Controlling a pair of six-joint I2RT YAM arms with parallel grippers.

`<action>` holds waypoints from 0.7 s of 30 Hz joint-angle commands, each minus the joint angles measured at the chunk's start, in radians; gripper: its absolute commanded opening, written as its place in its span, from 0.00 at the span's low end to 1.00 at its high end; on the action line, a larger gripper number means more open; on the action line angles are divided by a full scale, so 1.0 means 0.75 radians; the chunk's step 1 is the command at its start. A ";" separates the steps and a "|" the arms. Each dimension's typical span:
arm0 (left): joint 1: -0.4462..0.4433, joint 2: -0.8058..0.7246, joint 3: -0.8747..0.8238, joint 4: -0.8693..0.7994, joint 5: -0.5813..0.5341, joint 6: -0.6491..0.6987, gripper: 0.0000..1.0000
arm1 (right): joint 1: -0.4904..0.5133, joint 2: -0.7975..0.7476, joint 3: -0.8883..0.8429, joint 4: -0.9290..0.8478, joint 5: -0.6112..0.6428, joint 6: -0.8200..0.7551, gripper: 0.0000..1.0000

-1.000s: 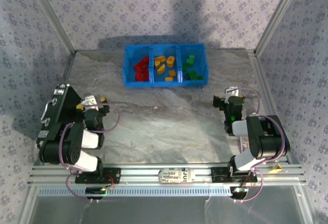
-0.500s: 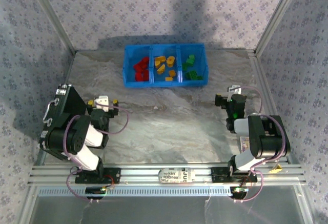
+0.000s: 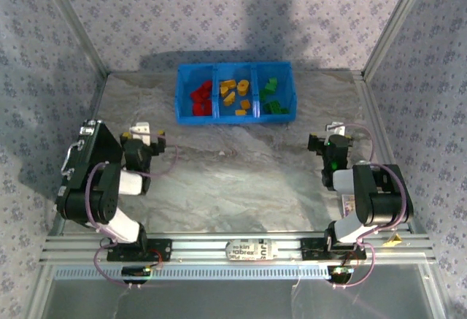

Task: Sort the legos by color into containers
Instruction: Reset both arms

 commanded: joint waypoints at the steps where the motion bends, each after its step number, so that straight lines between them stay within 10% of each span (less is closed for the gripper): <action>1: 0.082 -0.017 0.065 -0.227 0.127 -0.111 1.00 | -0.002 -0.006 0.027 -0.028 -0.013 0.022 0.99; 21: 0.068 -0.027 0.048 -0.205 0.156 -0.084 1.00 | -0.001 -0.005 0.023 -0.025 -0.013 0.022 0.99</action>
